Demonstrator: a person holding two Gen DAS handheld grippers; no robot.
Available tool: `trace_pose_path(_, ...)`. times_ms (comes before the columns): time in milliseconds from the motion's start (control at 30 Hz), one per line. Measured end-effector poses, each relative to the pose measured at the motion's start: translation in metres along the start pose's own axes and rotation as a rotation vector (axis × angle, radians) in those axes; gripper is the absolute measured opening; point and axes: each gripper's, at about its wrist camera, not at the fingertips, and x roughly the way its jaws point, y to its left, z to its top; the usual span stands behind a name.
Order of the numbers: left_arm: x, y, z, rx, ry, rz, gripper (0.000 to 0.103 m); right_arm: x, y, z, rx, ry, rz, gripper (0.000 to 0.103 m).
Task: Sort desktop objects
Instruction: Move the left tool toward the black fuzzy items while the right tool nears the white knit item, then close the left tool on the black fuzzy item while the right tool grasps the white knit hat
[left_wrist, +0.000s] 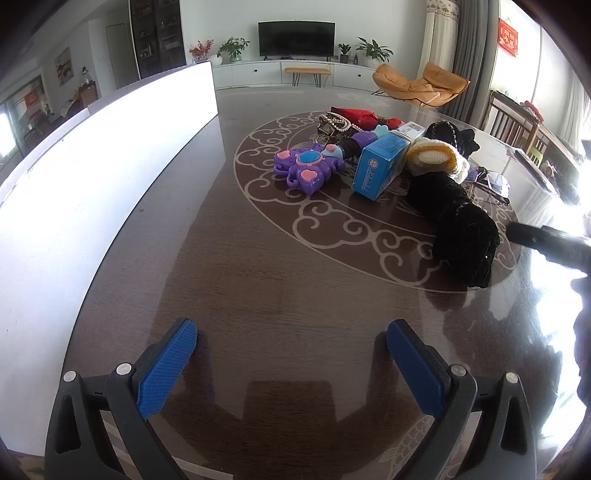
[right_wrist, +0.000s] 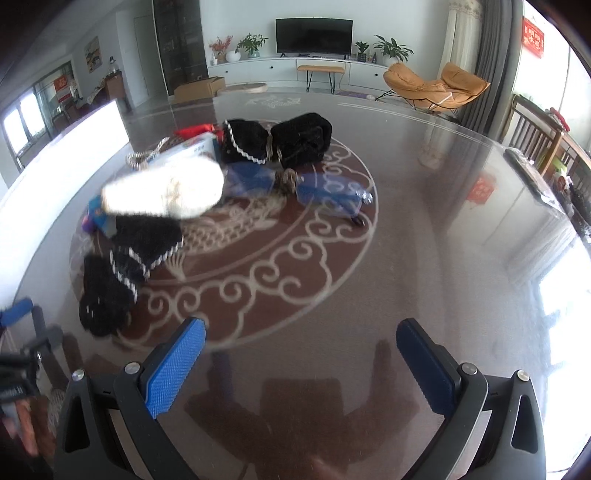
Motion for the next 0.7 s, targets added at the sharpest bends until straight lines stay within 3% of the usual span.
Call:
trace_pose_path(133,0.0,0.0,0.0,0.001,0.0,-0.001,0.103,0.029,0.022,0.038,-0.01,0.037,0.037,0.103)
trace_pose_path(233,-0.001,0.0,0.0,0.004,-0.001,-0.004,0.103,0.04,0.055,0.046,-0.08,0.046,0.05,0.103)
trace_pose_path(367,-0.003,0.001,-0.002,0.002,-0.006,-0.017,0.103,0.031,0.09,0.034,-0.144,0.049,0.24,0.103)
trace_pose_path(533,-0.003,0.002,-0.001,0.007,-0.006,-0.019,0.103,0.015,0.061,0.015,-0.057,0.042,0.215,0.103)
trace_pose_path(700,-0.001,0.003,0.008,0.04,0.031,-0.029,0.103,-0.013,0.029,-0.019,-0.093,0.029,0.153,0.103)
